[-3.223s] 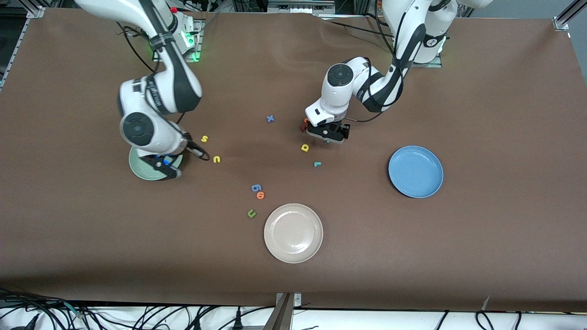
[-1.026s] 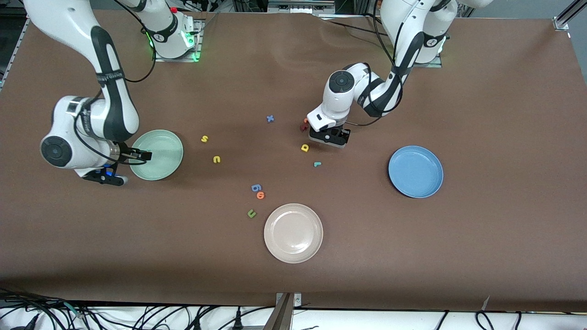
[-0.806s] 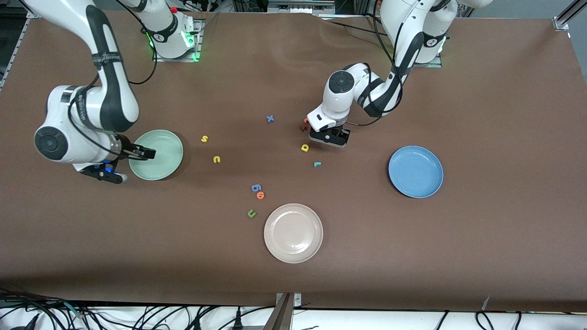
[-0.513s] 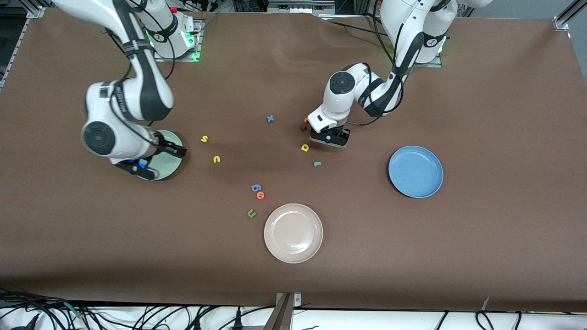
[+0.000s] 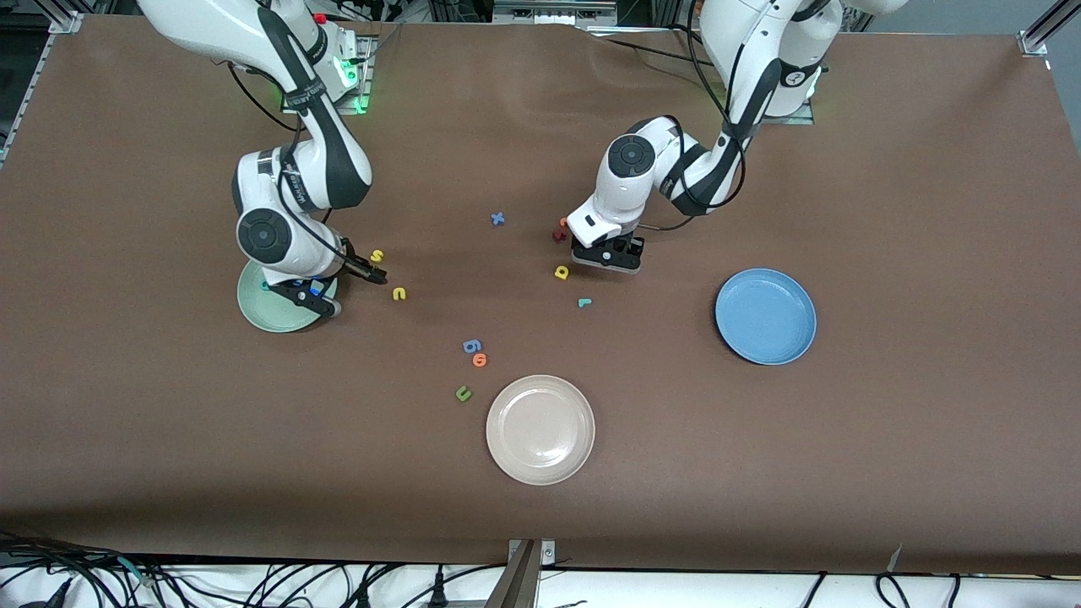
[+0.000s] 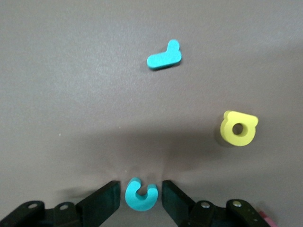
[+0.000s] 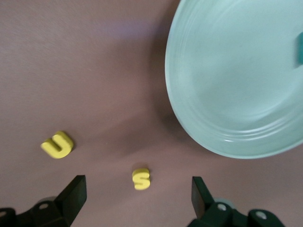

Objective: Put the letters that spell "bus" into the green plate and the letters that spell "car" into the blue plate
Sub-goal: 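Move the right gripper to the yellow s while the left lowers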

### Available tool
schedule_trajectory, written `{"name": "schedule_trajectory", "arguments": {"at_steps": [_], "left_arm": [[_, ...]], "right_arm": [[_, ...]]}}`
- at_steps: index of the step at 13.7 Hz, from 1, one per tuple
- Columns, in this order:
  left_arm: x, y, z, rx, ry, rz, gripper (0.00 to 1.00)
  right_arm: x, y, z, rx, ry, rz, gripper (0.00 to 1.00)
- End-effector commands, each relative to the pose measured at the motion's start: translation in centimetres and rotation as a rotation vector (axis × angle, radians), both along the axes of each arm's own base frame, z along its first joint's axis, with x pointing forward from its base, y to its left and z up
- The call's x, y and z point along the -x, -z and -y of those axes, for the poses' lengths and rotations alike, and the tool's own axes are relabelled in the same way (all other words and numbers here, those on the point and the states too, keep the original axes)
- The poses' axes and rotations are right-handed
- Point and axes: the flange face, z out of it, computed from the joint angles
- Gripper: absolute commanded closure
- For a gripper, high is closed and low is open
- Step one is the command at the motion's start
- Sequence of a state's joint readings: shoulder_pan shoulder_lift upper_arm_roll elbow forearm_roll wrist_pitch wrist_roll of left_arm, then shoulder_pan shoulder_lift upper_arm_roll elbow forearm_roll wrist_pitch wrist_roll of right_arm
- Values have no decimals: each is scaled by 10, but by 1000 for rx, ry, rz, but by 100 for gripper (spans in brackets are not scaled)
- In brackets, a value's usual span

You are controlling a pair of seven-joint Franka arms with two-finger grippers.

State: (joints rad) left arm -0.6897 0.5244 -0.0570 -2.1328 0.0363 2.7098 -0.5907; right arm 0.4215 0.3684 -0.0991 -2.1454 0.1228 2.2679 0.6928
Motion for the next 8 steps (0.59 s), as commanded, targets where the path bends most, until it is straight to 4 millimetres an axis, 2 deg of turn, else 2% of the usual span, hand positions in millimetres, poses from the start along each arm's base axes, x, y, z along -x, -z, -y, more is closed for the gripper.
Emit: {"name": "schedule_trajectory", "arguments": {"at_steps": [1, 3, 8], "left_arm": [[-10, 0, 11, 13, -19, -9, 50], [-11, -1, 12, 15, -18, -7, 51], [-9, 1, 10, 11, -14, -11, 52]], "right_arm": [[18, 10, -9, -8, 45, 28, 2], [24, 12, -19, -10, 45, 25, 2], [37, 27, -13, -8, 33, 33, 5]]}}
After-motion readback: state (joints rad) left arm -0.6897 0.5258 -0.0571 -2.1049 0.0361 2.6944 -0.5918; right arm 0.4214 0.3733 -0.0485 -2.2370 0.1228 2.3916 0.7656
